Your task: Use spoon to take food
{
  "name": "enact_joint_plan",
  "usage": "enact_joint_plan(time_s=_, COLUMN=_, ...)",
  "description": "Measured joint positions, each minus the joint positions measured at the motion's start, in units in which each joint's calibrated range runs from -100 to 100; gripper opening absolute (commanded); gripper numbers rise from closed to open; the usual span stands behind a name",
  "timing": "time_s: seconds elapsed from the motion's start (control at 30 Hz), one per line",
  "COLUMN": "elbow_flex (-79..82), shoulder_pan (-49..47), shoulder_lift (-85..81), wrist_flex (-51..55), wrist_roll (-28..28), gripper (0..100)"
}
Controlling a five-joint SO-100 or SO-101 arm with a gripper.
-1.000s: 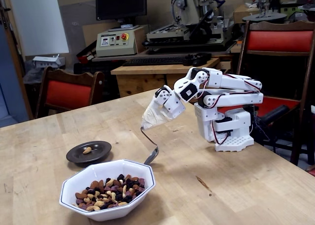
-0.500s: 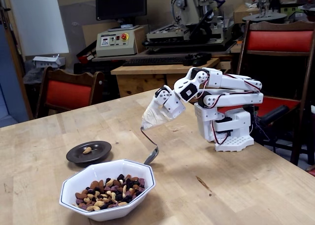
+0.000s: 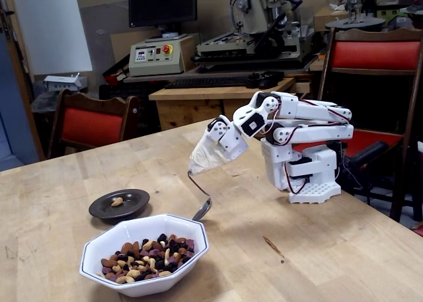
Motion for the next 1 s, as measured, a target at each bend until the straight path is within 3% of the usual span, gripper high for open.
enact_joint_plan(time_s=0.5, elbow_flex=3.3, shoulder_pan=-0.1, shoulder_lift=0.1, wrist_flex=-22.2, wrist_roll=0.2, gripper=4)
enact_joint_plan(time_s=1.0, elbow_flex=-2.1, shoulder_pan=5.5, shoulder_lift=0.4, wrist_flex=-27.3, wrist_roll=0.2, gripper=4)
